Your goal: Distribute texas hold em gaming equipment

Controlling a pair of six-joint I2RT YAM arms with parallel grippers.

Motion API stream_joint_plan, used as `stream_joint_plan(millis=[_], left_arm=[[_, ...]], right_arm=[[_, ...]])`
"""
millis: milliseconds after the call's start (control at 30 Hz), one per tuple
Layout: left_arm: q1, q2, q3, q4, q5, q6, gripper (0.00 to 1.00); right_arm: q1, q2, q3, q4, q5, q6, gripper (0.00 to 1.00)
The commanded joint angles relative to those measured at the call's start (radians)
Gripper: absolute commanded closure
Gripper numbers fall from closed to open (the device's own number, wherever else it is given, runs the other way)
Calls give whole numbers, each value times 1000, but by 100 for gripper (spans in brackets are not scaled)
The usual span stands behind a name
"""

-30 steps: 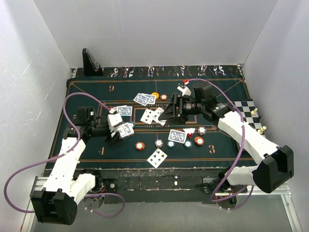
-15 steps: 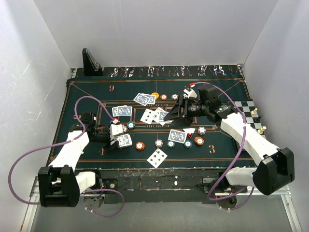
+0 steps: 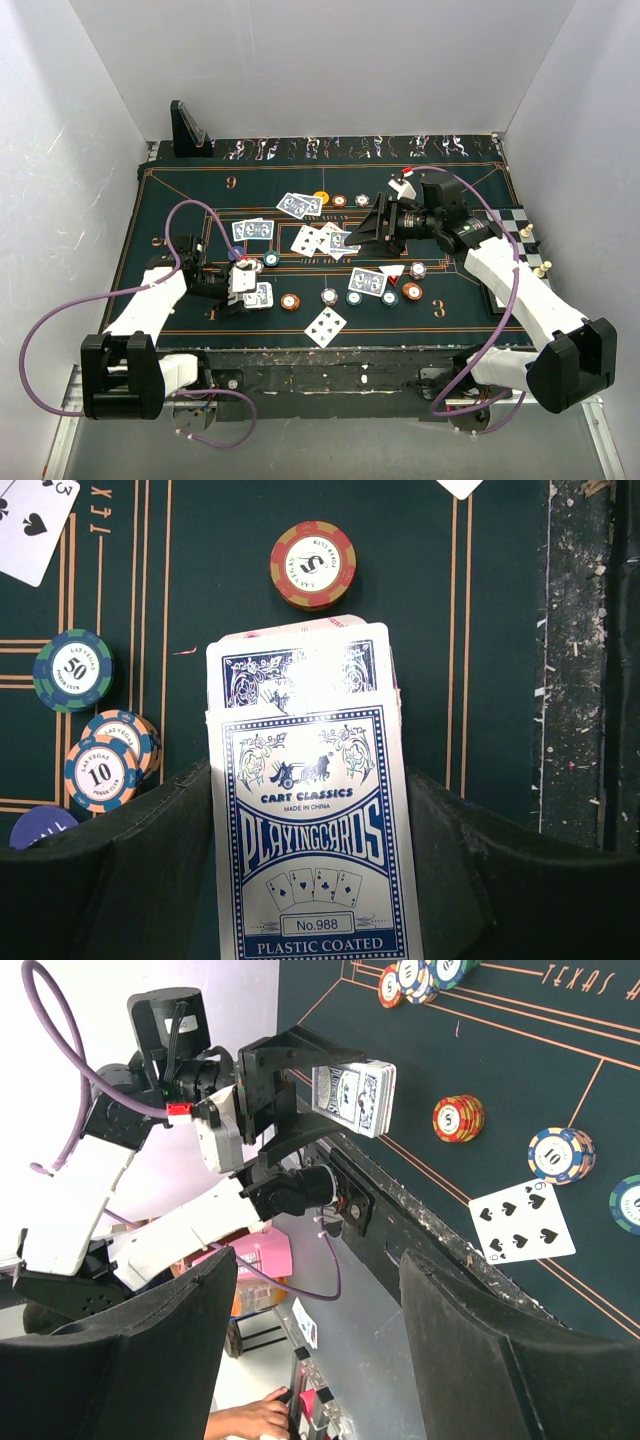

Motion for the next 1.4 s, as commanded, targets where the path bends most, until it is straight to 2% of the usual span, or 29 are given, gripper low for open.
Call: stream_joint_plan(millis=[0, 67, 267, 300, 333, 367, 400, 500, 533, 567, 667, 767, 1000, 1133, 1367], left_arm=[[6, -9, 1, -4, 29, 88, 88], [6, -11, -3, -4, 36, 97, 81], [3, -17, -16, -36, 36, 189, 70], [1, -22, -18, -35, 36, 192, 65], [0, -25, -21, -36, 33, 197, 50], [-2, -25, -22, -40, 32, 201, 29], [-2, -26, -22, -44, 30, 205, 25], [-3, -16, -13, -76, 32, 226, 24], [-2, -14, -7, -85, 32, 226, 16], [-3, -14, -1, -92, 32, 221, 2], [-2, -14, 25, -107, 35, 191, 2], [-3, -23, 80, -112, 56, 96, 2], [-3, -26, 301, -170, 73, -264, 2], [-2, -17, 436, -170, 12, -562, 2], [-3, 10, 585, -245, -157, -817, 2]], right_arm=[[-10, -32, 12, 8, -24, 11, 27], [-10, -33, 12, 8, -27, 16, 27], [-10, -32, 6, 20, -22, 30, 26], [-9, -29, 6, 24, -24, 31, 26], [-10, -24, 6, 25, -25, 31, 26], [-10, -23, 6, 28, -29, 36, 26], [-10, -21, 9, 31, -30, 37, 26], [-10, -24, 16, 28, -32, 42, 26], [-10, -24, 21, 21, -33, 39, 26], [-10, -26, 27, 11, -30, 34, 26], [-10, -32, 44, -16, -22, 22, 25], [-10, -36, 55, -39, -12, 11, 25], [-10, -39, 65, -108, 33, -39, 18], [-10, -49, 56, -151, 63, -76, 14], [-12, -79, 62, -283, 177, -189, 11]])
